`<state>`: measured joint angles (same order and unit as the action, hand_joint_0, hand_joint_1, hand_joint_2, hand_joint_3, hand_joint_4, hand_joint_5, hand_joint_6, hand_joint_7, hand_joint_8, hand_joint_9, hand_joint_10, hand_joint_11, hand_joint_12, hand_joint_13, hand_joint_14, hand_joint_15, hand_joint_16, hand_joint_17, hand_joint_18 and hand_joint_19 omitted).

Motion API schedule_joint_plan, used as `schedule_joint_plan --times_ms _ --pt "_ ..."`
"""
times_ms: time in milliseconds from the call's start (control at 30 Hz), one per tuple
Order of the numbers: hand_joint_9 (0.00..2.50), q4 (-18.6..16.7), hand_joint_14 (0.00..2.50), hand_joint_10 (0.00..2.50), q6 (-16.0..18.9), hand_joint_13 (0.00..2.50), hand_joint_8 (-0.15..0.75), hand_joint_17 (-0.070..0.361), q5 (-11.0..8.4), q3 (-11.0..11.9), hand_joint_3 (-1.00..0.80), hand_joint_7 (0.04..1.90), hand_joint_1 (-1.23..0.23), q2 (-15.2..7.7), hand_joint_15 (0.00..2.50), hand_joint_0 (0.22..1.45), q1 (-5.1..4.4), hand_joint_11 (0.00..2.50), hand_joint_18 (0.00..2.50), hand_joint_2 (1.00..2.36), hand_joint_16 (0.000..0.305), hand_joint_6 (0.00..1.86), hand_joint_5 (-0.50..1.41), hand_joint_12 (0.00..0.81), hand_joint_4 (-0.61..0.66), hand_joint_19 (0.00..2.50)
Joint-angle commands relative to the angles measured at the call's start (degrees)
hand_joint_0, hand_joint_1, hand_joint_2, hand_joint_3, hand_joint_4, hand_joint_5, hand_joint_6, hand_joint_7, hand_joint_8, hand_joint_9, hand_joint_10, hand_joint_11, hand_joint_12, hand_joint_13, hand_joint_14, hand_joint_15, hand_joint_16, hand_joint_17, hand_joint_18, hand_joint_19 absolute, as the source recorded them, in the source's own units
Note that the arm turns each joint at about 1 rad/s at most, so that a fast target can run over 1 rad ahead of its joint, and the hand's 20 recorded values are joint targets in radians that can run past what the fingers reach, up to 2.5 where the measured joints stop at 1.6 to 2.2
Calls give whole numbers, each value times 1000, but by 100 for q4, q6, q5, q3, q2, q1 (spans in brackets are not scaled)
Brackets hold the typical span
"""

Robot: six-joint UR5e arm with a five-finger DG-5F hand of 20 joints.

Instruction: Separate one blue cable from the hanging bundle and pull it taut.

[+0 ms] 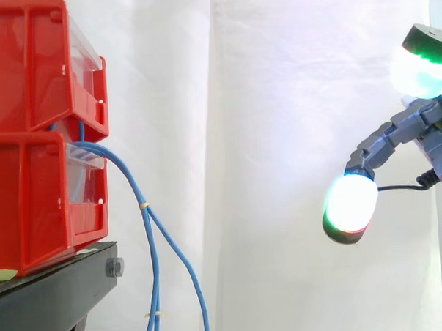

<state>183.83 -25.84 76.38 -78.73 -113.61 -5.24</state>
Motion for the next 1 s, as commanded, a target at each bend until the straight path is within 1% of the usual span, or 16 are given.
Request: schedule_joint_plan --times_ms 0,100,167,233,267,333,367,500,600,633,700,767,800,833,933,967 --pt "1379 -49 12 8 97 1472 370 193 17 -2 -500 620 -393 -3 242 324 32 190 2014 1000 86 501 -205 421 242 124" --pt "1429 -93 9 8 159 1505 379 190 26 6 -500 617 -378 -3 238 323 41 196 2041 1000 85 501 -204 423 250 93" --pt "1542 -163 10 8 203 1568 385 186 26 6 -500 614 -361 -3 236 318 58 194 2020 1000 83 501 -204 421 261 45" --pt "1608 -356 9 9 282 1599 386 184 8 6 -500 612 -358 -3 231 318 85 206 2000 1000 82 501 -204 419 272 37" --pt "1635 -699 9 8 370 1614 390 185 8 15 -500 611 -358 6 232 318 111 198 1991 1000 82 501 -203 410 280 43" --pt "1650 -954 10 8 405 1626 383 182 8 15 -500 609 -360 -3 237 317 129 201 1991 1000 81 501 -202 411 278 64" --pt "1641 -1191 11 9 387 1654 380 178 -1 15 -500 610 -364 -3 268 321 138 213 2188 1000 79 501 -202 400 271 163" --pt "1624 -1516 13 12 255 1747 370 175 -18 15 -500 609 -381 -3 336 331 155 261 2490 1000 78 501 -202 384 256 312" --pt "1620 -1666 16 12 0 1784 348 171 -106 15 -500 616 -400 -3 385 334 155 273 2500 1000 76 501 -202 372 245 372" --pt "1618 -1754 16 12 -167 1803 347 170 -212 15 -500 613 -411 -12 416 336 155 285 2500 1000 76 501 -201 362 239 404" --pt "1628 -1886 21 15 -307 1870 326 173 -343 15 -500 612 -418 -12 552 338 146 363 2500 1000 77 501 -202 340 233 470" --pt "1685 -1947 24 19 -369 1943 302 176 -370 15 -500 613 -425 -38 687 339 155 470 2500 1000 78 501 -201 346 229 507" --pt "1705 -2000 25 21 -430 1959 302 176 -361 15 -500 615 -426 -179 723 339 155 487 2500 1000 78 501 -201 342 228 520" --pt "1852 -2044 25 26 -413 2060 279 169 -343 15 -500 616 -427 -275 870 339 164 650 2500 1000 75 501 -198 346 222 612" --pt "2040 -2290 28 31 -351 2142 250 172 -238 33 -500 615 -435 -565 1002 338 164 860 2500 1000 77 501 -189 352 218 637" --pt "2092 -2387 26 34 -342 2179 245 178 -203 41 -500 614 -437 -627 1051 337 173 928 2369 1000 79 501 -186 365 211 586"
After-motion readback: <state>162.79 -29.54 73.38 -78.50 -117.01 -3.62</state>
